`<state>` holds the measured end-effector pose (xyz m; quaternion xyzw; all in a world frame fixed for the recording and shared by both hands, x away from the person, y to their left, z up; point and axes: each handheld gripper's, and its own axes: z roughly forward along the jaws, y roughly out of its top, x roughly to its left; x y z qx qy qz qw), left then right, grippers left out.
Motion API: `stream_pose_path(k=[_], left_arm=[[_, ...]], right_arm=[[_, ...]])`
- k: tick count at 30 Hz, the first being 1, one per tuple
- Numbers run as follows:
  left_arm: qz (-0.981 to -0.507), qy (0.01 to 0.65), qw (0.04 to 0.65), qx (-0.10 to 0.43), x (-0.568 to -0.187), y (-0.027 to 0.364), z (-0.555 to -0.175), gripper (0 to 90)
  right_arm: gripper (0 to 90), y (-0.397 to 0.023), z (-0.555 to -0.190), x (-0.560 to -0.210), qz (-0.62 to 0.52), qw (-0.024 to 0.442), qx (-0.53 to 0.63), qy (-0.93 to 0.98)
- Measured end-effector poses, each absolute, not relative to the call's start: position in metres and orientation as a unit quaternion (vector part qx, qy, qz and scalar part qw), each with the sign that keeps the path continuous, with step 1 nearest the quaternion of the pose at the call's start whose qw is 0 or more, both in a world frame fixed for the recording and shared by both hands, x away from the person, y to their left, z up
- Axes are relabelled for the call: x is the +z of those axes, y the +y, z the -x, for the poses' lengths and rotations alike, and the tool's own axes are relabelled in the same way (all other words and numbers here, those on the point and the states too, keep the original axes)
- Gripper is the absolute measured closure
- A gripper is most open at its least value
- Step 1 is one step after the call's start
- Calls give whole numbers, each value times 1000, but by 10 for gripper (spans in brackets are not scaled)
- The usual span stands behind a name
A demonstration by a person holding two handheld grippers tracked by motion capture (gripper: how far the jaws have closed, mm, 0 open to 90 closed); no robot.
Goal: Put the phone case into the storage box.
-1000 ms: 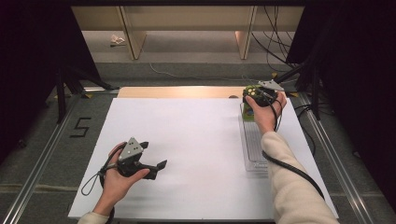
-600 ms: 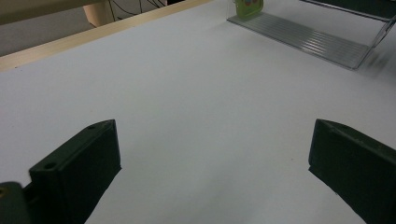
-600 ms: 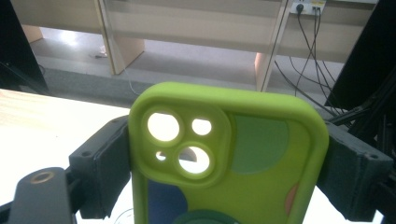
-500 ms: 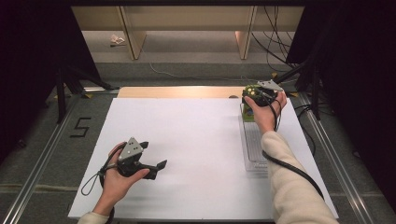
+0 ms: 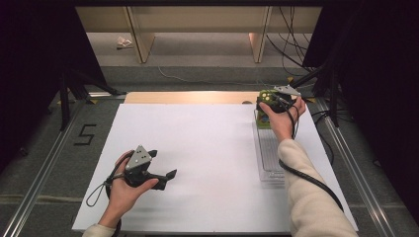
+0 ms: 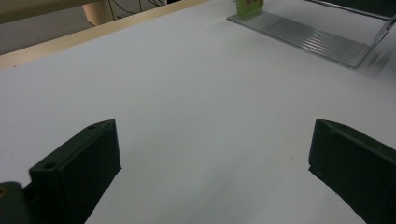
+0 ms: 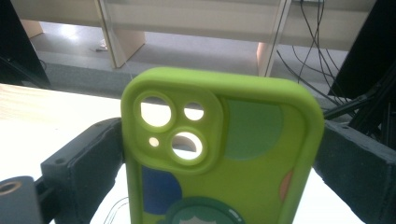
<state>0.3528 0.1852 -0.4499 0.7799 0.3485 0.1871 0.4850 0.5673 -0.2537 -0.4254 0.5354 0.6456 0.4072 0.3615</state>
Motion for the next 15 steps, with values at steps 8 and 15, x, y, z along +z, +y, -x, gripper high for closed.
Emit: stream_pose_path(k=[8, 15], left_arm=[[-780, 349, 485, 187, -450, 185, -353, 17], [-780, 349, 484, 187, -450, 185, -353, 17]], right_arm=[[41, -251, -562, -422, -538, 361, 403, 646], [35, -248, -556, -420, -535, 362, 395, 653]])
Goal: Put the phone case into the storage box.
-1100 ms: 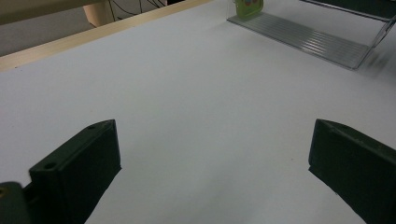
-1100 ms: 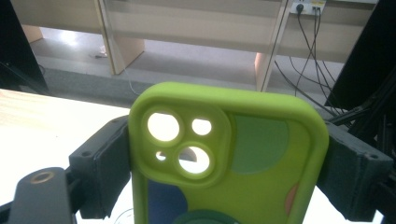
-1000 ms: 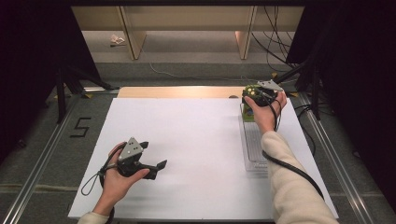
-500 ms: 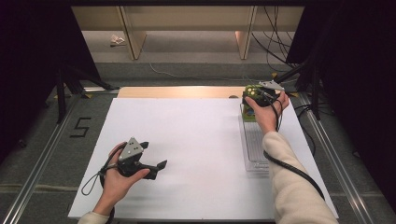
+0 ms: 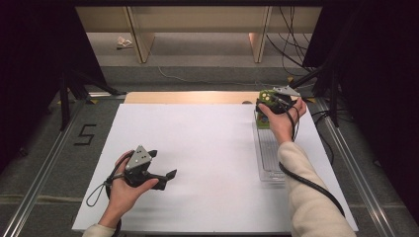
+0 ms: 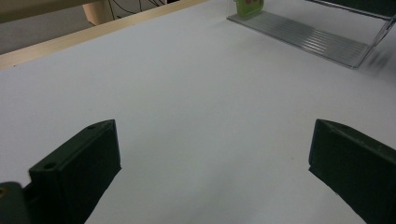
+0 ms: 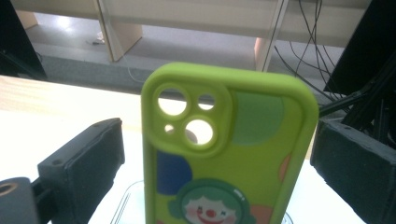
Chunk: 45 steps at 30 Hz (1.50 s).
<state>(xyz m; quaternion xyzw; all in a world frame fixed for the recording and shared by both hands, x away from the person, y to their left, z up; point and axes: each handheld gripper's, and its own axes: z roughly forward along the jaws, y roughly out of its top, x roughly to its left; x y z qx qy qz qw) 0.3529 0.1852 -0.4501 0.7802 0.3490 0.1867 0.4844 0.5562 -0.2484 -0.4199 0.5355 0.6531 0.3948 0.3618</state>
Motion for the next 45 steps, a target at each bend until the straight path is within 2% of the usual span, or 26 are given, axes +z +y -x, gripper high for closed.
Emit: stream_pose_path(k=[45], left_arm=[[-780, 352, 483, 188, -450, 185, -353, 15]], right_arm=[[37, -250, -516, -418, -524, 343, 403, 668]])
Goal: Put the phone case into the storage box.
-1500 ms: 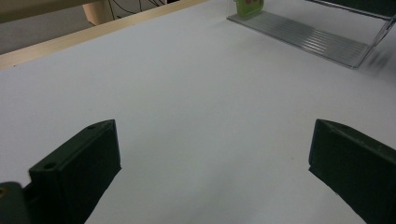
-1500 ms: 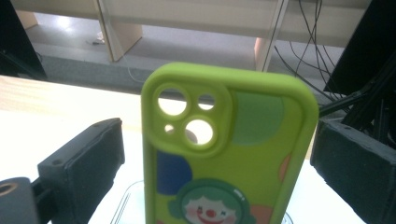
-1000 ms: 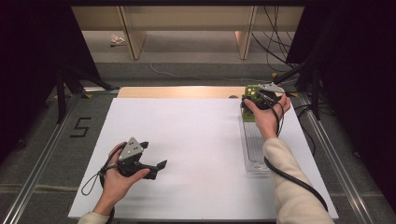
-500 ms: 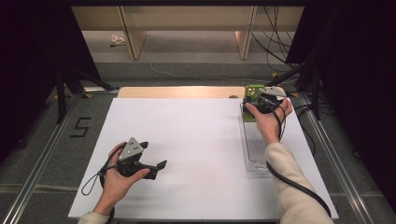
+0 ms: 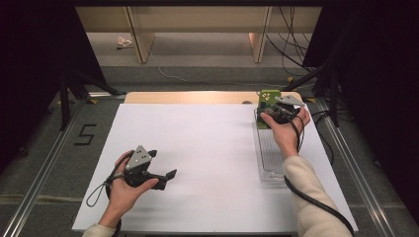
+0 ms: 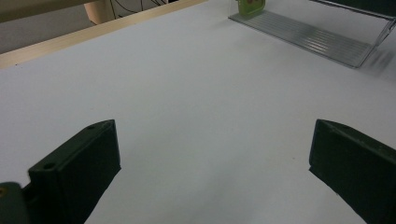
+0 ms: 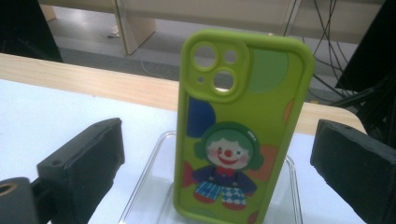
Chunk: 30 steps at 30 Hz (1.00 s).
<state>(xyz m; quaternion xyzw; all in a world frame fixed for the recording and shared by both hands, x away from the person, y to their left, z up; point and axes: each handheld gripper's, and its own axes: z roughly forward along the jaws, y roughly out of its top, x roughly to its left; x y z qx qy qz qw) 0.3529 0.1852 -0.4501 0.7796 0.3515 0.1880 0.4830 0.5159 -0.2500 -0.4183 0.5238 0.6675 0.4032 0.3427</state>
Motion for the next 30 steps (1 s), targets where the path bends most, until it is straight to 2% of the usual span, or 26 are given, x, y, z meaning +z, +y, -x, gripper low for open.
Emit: stream_pose_path(k=[30], left_arm=[[-779, 352, 484, 187, -450, 185, -353, 15]], right_arm=[[54, -248, -486, -418, -488, 320, 426, 691]])
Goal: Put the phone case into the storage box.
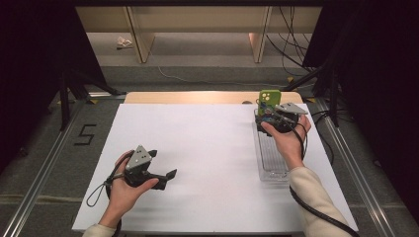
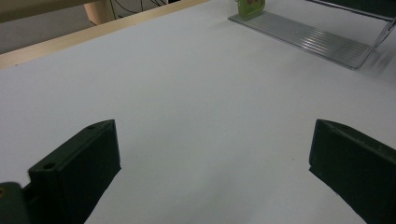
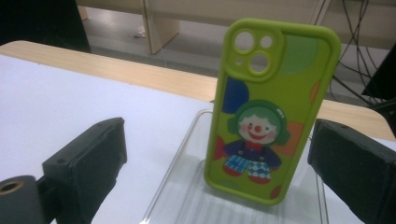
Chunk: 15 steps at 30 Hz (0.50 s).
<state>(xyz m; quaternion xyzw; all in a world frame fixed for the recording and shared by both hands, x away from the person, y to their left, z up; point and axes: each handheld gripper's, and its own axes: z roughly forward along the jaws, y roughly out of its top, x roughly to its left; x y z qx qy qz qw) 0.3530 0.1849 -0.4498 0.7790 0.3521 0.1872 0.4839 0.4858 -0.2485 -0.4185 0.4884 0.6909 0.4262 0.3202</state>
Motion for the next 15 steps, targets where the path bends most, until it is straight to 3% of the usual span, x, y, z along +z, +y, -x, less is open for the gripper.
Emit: stream_pose_path(k=[15], left_arm=[[-779, 353, 484, 188, -450, 185, -353, 15]], right_arm=[[65, -247, -465, -417, -454, 302, 445, 711]])
